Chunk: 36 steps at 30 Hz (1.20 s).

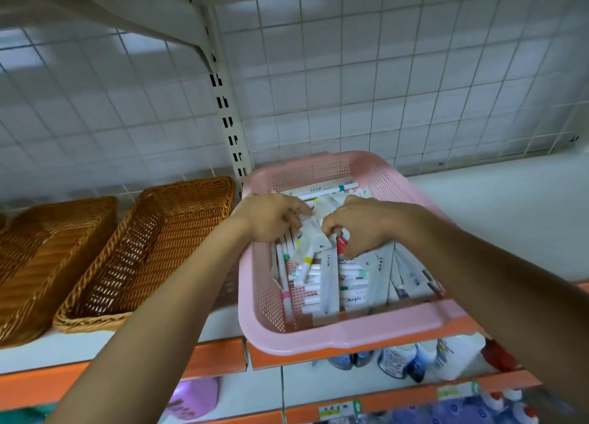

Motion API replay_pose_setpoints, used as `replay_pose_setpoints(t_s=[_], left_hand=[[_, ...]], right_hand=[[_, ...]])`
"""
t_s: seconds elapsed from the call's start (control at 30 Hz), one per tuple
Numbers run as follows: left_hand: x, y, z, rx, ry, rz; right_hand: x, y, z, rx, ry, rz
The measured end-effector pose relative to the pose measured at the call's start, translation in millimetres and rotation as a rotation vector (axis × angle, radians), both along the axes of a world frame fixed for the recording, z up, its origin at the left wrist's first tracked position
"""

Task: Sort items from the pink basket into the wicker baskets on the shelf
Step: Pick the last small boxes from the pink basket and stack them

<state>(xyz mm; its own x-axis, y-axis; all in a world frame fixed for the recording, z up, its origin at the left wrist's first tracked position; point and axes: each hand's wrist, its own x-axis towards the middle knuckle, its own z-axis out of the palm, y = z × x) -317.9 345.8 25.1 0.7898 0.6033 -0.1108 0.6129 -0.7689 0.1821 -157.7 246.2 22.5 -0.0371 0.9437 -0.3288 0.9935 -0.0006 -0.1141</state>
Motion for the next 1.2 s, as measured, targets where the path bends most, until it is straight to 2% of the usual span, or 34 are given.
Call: replay_pose_setpoints(t_s=[0.1, 0.17, 0.23, 0.33, 0.5, 0.6, 0.73, 0.83, 0.9, 1.0, 1.1, 1.2], left_hand=[[-6, 1, 0, -0.241, -0.333, 0.054], [-9, 0, 0, -0.302, -0.504, 0.123], [-10, 1, -2, -0.262, -0.591, 0.165], [-9, 2, -4, -0.232, -0.611, 0.179], [-7, 2, -6, -0.235, -0.57, 0.169], [-7, 3, -2, -0.157, -0.512, 0.174], [-2, 10, 4, -0.038, -0.293, 0.153], [12, -4, 7, -0.009, -0.175, 0.049], [24, -20, 7, -0.017, -0.135, -0.07], [39, -36, 4, -0.086, 0.039, -0.244], [41, -36, 2, -0.116, 0.167, -0.247], [36, -43, -4, -0.12, 0.163, -0.286]], right_hand=[[1, -1, 4, 0.014, 0.083, -0.05], [0, -2, 5, 0.046, 0.099, -0.052], [-2, -3, 5, 0.071, 0.069, -0.054], [0, -4, 6, 0.146, 0.082, -0.098], [9, -2, 9, 0.31, 0.16, -0.203], [12, 0, 11, 0.369, 0.2, -0.254], [10, -5, 16, 0.332, 0.28, -0.324], [8, -7, 26, 0.374, 0.197, -0.337], [5, -7, 34, 0.348, 0.141, -0.308], [6, -6, 38, 0.218, 0.136, -0.274], [15, -1, 36, 0.09, 0.189, -0.294], [20, 2, 40, 0.015, 0.207, -0.327]])
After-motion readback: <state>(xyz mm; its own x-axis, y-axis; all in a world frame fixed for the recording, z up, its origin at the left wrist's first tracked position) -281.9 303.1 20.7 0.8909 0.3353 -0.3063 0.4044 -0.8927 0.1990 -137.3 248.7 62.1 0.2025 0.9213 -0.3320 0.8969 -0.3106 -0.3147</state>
